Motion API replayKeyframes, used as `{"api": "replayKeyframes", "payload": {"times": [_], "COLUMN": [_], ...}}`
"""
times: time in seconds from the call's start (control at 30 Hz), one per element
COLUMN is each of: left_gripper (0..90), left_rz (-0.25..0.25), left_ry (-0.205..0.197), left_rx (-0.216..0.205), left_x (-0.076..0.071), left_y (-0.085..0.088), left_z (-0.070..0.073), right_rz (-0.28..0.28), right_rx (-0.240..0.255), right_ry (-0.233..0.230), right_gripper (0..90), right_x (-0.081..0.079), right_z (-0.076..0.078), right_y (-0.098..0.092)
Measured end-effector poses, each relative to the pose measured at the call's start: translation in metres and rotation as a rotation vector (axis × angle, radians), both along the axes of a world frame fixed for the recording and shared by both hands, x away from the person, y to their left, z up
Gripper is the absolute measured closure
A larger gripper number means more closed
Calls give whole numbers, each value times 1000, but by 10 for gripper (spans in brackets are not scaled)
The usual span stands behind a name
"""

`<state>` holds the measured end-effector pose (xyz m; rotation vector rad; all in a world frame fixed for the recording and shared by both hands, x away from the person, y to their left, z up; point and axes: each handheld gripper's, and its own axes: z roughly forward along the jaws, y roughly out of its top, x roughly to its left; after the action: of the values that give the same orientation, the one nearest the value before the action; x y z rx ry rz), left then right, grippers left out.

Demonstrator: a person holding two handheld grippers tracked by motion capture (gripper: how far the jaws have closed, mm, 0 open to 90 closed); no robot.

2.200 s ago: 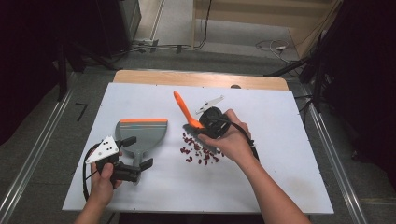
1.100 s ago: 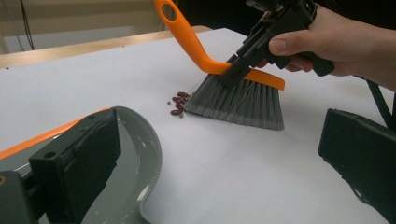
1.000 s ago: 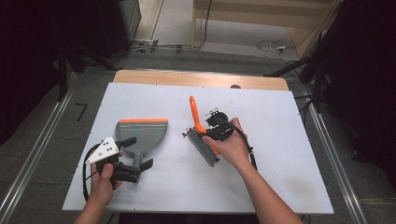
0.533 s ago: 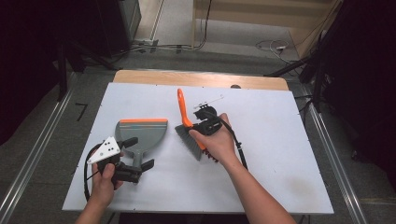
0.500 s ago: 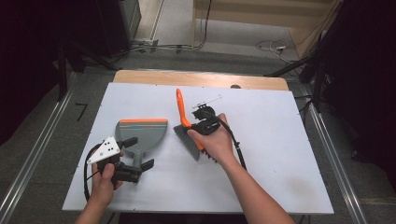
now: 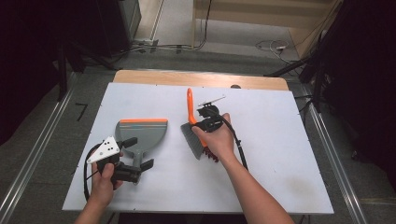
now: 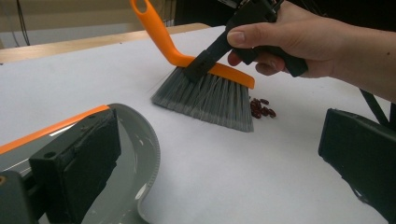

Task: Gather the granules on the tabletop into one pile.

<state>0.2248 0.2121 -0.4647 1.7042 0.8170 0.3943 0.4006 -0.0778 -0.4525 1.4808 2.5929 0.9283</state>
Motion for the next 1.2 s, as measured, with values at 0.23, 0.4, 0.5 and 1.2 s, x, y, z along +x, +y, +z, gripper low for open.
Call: {"api": "replayKeyframes", "payload": {"times": [0.23, 0.4, 0.5, 1.2], "left_gripper": [0, 0, 0, 0], "left_rz": [-2, -1, 0, -2], "left_ry": [3, 7, 7, 13], "left_rx": [-1, 2, -1, 8], "left_x": [0, 0, 0, 1], "left_y": [-1, -2, -2, -4], "left_z": [-1, -1, -1, -2], "right_rz": [-41, -64, -80, -46], "right_rx": [-2, -3, -4, 136], "right_ry": [0, 0, 4, -36], "right_gripper": [679, 677, 677, 684], "right_x": [1, 3, 4, -2], "right_z": [-1, -2, -2, 13], "right_y": [-20, -32, -37, -59]}}
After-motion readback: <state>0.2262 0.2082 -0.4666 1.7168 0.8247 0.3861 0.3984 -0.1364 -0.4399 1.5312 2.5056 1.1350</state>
